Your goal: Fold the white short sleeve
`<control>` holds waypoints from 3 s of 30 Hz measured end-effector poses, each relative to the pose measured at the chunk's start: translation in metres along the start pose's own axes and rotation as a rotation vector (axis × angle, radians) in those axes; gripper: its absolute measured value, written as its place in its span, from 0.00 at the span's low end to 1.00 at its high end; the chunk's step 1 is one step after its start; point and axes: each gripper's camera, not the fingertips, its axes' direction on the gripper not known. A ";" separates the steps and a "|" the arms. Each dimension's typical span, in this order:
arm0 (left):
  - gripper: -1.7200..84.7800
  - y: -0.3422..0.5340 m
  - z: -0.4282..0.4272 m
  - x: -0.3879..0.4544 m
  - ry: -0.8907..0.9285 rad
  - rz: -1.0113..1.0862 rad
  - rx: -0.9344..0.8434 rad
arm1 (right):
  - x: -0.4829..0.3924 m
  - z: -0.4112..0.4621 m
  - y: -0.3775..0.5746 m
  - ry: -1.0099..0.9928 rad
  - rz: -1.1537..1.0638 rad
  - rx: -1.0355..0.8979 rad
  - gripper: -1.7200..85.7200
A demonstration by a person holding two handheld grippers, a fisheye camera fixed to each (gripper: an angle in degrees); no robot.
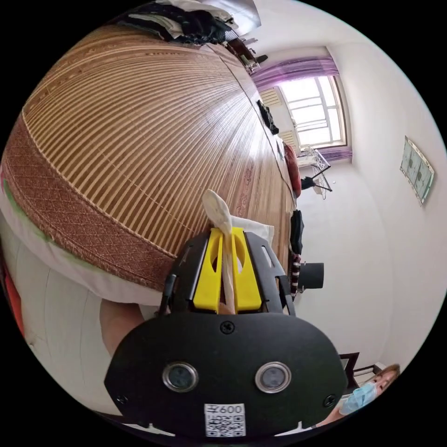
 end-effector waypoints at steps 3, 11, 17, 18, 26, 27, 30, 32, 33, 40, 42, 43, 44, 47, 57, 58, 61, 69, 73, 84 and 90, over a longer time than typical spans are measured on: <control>0.05 -0.009 -0.019 0.056 -0.015 0.000 0.036 | 0.035 -0.018 0.027 -0.012 0.135 0.095 0.01; 0.04 -0.025 0.013 0.245 -0.108 0.101 0.084 | 0.174 -0.066 0.169 0.001 0.625 0.288 0.01; 0.04 -0.037 0.113 0.333 -0.146 0.050 0.040 | 0.257 -0.058 0.329 0.044 0.912 0.276 0.01; 0.04 -0.039 0.135 0.346 -0.159 0.051 0.022 | 0.262 -0.056 0.345 0.049 0.938 0.271 0.01; 0.04 -0.063 0.242 0.403 -0.343 0.050 -0.082 | 0.289 0.001 0.515 0.021 1.153 0.188 0.01; 0.04 -0.064 0.249 0.416 -0.386 0.083 -0.084 | 0.288 0.004 0.524 0.020 1.165 0.185 0.01; 0.04 -0.067 0.261 0.441 -0.462 0.122 -0.088 | 0.282 0.018 0.558 0.020 1.205 0.179 0.01; 0.04 -0.072 0.269 0.447 -0.482 0.114 -0.110 | 0.274 0.027 0.580 0.019 1.225 0.180 0.01; 0.04 -0.074 0.270 0.450 -0.485 0.097 -0.114 | 0.272 0.030 0.584 0.020 1.224 0.179 0.01; 0.05 -0.061 0.228 0.497 -0.449 0.192 -0.034 | 0.240 0.053 0.637 0.014 1.222 0.229 0.01; 0.05 -0.060 0.214 0.507 -0.426 0.193 -0.023 | 0.232 0.058 0.647 0.010 1.220 0.244 0.01; 0.05 -0.059 0.210 0.511 -0.418 0.192 -0.019 | 0.227 0.061 0.651 0.012 1.212 0.244 0.01; 0.05 -0.058 0.206 0.519 -0.412 0.205 -0.018 | 0.222 0.064 0.655 0.022 1.207 0.244 0.01; 0.05 -0.055 0.215 0.536 -0.460 0.237 -0.024 | 0.209 0.071 0.665 0.030 1.208 0.240 0.01; 0.15 -0.057 0.285 0.554 -0.386 0.307 -0.162 | 0.182 0.093 0.686 0.034 1.201 0.207 0.01; 0.17 -0.053 0.281 0.561 -0.298 0.354 -0.194 | 0.179 0.096 0.688 0.032 1.196 0.201 0.01; 0.15 -0.045 0.252 0.575 -0.177 0.446 -0.181 | 0.174 0.102 0.697 0.010 1.215 0.212 0.01; 0.06 -0.050 0.185 0.554 -0.594 0.874 -0.165 | 0.168 0.115 0.707 -0.051 1.278 0.189 0.01; 0.04 -0.026 0.203 0.529 -0.796 1.029 -0.160 | 0.162 0.114 0.701 0.013 1.249 0.091 0.01; 0.03 0.057 0.249 0.517 -1.314 1.230 -0.030 | 0.198 0.186 0.612 0.138 0.832 -0.335 0.01; 0.03 0.061 0.186 0.454 -1.422 1.048 -0.180 | 0.287 0.263 0.588 -0.084 0.677 -0.386 0.01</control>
